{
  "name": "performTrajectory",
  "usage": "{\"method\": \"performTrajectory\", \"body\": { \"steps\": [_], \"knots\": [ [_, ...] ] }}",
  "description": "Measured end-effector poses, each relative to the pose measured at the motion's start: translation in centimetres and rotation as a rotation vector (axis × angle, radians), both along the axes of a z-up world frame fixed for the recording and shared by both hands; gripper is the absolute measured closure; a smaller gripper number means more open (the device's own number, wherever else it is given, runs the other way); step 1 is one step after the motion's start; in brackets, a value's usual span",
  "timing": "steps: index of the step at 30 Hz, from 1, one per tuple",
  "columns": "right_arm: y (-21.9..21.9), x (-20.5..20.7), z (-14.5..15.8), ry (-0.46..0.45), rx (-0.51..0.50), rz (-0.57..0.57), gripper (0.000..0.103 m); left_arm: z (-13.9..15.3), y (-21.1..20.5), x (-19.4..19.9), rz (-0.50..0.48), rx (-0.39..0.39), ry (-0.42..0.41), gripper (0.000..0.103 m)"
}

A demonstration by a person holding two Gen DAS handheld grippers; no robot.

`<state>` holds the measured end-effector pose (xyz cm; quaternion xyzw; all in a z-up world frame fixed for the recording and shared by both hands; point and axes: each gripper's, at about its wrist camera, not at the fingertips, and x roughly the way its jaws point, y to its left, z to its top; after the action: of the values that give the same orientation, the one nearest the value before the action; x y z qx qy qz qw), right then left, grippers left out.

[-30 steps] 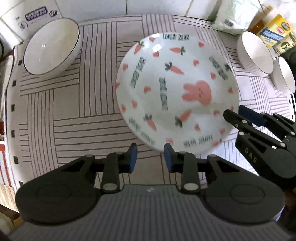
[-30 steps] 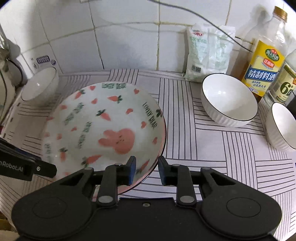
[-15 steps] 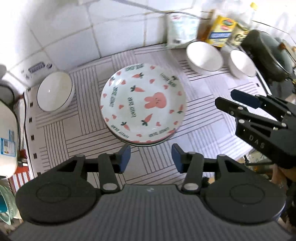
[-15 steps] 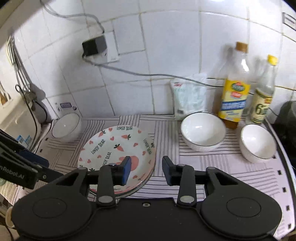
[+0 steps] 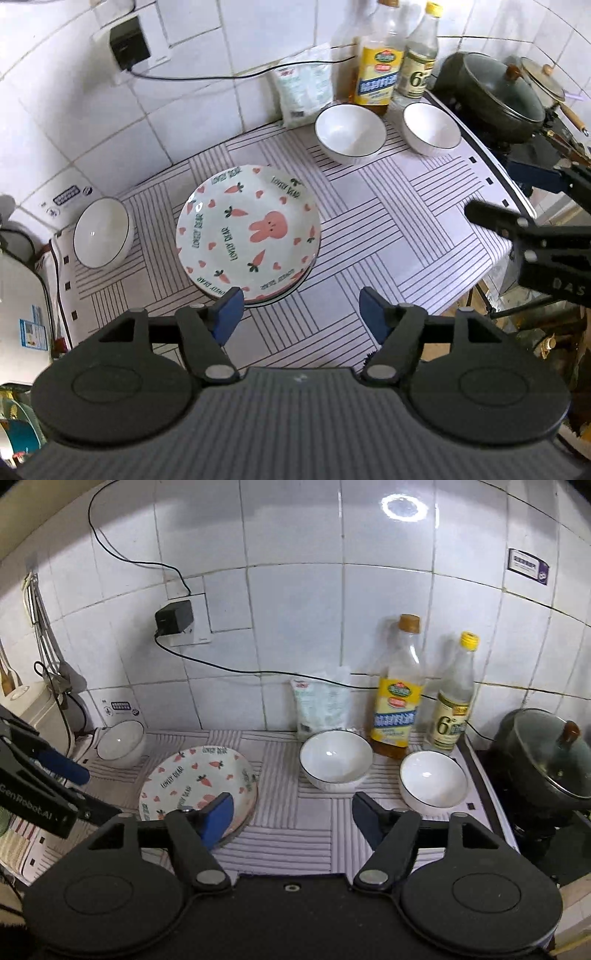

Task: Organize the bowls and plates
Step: 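Move the right tool toward the white bowls by the bottles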

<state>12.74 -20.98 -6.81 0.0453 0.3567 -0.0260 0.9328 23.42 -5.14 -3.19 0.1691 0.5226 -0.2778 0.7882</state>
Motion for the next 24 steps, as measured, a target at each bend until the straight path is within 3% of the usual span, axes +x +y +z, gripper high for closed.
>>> {"method": "performTrajectory", "body": {
  "steps": [7, 13, 18, 24],
  "knots": [
    [-2.4, -1.5, 0.0, 0.02, -0.002, -0.012, 0.015, 0.4, -2.8, -0.8, -0.047, 0.021, -0.01, 0.033],
    [-5.7, -2.1, -0.6, -0.006, -0.049, -0.03, 0.009, 0.3, -6.2, -1.4, -0.063, 0.034, -0.019, 0.021],
    [-9.0, -2.3, -0.9, -0.033, -0.063, -0.027, 0.004, 0.4, -9.7, -1.1, -0.039, 0.021, -0.016, 0.011],
    [-12.7, -1.1, -3.3, -0.039, -0.071, 0.029, 0.002, -0.3, -13.8, 0.4, 0.018, 0.017, -0.001, 0.008]
  ]
}}
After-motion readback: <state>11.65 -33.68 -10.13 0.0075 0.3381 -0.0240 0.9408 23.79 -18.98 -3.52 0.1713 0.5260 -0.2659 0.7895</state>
